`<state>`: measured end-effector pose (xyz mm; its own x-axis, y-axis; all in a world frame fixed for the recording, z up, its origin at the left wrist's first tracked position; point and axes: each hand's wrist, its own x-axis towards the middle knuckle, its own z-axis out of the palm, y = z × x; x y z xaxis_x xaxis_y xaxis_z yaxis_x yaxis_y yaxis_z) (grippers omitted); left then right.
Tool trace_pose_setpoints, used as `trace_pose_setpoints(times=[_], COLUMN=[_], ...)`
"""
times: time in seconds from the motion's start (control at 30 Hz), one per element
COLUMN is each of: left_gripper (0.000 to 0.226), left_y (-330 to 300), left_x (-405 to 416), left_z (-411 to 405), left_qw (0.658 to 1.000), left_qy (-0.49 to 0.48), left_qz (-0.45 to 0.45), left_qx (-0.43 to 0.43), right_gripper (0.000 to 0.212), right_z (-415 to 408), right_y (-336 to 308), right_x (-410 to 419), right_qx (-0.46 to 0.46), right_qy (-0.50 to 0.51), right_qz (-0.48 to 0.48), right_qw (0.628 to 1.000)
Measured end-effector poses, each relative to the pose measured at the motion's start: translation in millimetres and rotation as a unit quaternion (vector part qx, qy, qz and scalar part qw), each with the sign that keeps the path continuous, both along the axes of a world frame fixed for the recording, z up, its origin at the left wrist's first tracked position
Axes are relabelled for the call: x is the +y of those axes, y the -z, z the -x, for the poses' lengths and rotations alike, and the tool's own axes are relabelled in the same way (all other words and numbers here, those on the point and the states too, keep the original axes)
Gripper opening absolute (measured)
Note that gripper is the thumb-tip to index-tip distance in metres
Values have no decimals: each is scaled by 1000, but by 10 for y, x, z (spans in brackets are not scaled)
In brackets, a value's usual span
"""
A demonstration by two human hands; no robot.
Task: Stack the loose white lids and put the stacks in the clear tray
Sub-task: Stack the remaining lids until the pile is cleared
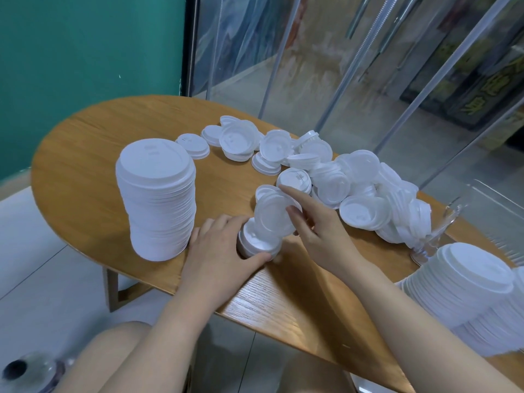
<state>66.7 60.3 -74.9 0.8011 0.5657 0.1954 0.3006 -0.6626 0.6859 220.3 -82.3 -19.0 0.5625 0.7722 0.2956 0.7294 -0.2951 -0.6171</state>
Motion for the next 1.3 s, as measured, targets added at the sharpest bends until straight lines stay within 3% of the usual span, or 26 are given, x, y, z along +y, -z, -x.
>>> trace_pose_setpoints(times=[0.17, 0.37, 0.5, 0.77, 0.93, 1.3], left_gripper=[75, 67, 67, 73, 75, 74], left_y=[-17, -16, -16, -45, -53, -22], left_x=[1, -5, -3, -5, -1, 13], left_z=[-1, -9, -9, 7, 16, 15], left_qw=[1000, 1000, 1000, 1000, 1000, 1000], left_qy=[2, -3, -7, -4, 2, 4], left_qz=[0, -3, -4, 15, 21, 19], left_qx=[3, 9, 7, 4, 1, -2], right_gripper=[38, 74, 83, 73, 78, 41], right_z=[-39, 29, 14, -16, -41, -81], right_y=[20, 67, 71, 58, 63, -50], right_x=[26, -38, -65, -15, 4, 11], right_qx=[14, 13, 19, 24, 32, 73], right_qy=[8, -28, -35, -31, -40, -67], right_qz=[22, 137, 145, 142, 155, 164], right_qw=[1000, 990, 989, 989, 987, 981])
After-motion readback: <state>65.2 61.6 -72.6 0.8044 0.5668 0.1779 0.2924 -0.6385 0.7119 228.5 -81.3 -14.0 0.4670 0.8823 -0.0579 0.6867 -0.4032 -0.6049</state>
